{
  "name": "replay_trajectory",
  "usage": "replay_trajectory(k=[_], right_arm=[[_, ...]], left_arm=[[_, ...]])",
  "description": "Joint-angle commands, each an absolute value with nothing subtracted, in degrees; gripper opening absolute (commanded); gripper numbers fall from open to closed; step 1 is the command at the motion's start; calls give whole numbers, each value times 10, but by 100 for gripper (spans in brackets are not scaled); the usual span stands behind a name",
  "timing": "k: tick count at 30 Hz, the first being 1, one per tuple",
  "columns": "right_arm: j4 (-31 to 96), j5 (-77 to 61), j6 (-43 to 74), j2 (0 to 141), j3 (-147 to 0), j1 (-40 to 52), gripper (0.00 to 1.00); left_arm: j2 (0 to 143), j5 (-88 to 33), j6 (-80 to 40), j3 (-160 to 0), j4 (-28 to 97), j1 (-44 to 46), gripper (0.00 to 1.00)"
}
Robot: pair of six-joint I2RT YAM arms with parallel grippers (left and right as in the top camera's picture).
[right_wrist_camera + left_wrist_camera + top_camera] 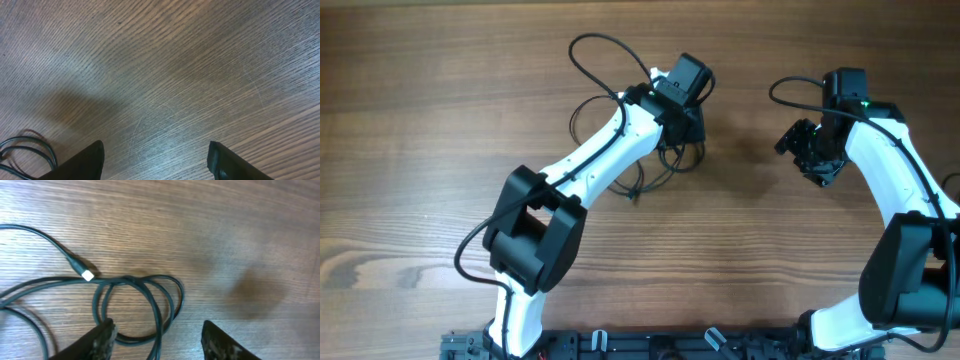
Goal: Untangle cables
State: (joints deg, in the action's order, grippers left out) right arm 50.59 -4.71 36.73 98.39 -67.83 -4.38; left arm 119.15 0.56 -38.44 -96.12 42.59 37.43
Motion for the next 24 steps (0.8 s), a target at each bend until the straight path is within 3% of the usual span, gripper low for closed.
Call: replay_trajectory(k=[1,17,24], right_arm=[[505,-53,360,992,-677,-44,68],[504,-53,360,992,-677,-44,68],[504,-53,360,992,-677,-44,68]], left_arm=[[1183,74,-380,-966,456,371,50],[1184,61,-379,-966,454,388,53],[1216,61,-378,-966,462,389,50]])
